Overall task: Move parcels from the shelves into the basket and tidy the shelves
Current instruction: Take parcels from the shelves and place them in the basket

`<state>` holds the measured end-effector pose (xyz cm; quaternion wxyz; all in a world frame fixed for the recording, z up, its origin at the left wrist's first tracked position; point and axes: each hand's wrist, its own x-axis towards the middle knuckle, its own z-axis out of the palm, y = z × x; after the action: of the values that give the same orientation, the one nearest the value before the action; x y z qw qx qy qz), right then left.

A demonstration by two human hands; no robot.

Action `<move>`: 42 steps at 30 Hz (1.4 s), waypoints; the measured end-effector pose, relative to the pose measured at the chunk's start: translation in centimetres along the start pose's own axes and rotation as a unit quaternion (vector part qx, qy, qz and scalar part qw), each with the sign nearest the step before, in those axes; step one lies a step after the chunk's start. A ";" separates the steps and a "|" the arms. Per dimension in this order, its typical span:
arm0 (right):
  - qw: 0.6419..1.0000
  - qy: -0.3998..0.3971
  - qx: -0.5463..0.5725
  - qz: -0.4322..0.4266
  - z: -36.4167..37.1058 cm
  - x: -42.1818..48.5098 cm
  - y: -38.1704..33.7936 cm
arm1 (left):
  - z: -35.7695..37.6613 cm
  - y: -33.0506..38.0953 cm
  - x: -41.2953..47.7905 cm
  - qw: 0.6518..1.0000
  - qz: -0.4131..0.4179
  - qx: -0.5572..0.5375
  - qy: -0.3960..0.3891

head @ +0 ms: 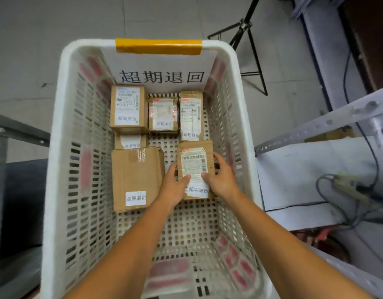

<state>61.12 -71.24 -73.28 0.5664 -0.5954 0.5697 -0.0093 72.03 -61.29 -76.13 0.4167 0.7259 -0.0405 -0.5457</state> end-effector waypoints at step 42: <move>0.978 -0.037 -0.204 0.024 -0.4 -3.4 -6.9 | -5.9 8.7 -4.4 0.963 0.035 0.261 -0.057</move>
<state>64.27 -71.15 -66.24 0.4532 -0.6849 0.5524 0.1426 78.62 -61.36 -66.75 0.2282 0.7757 -0.2305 -0.5414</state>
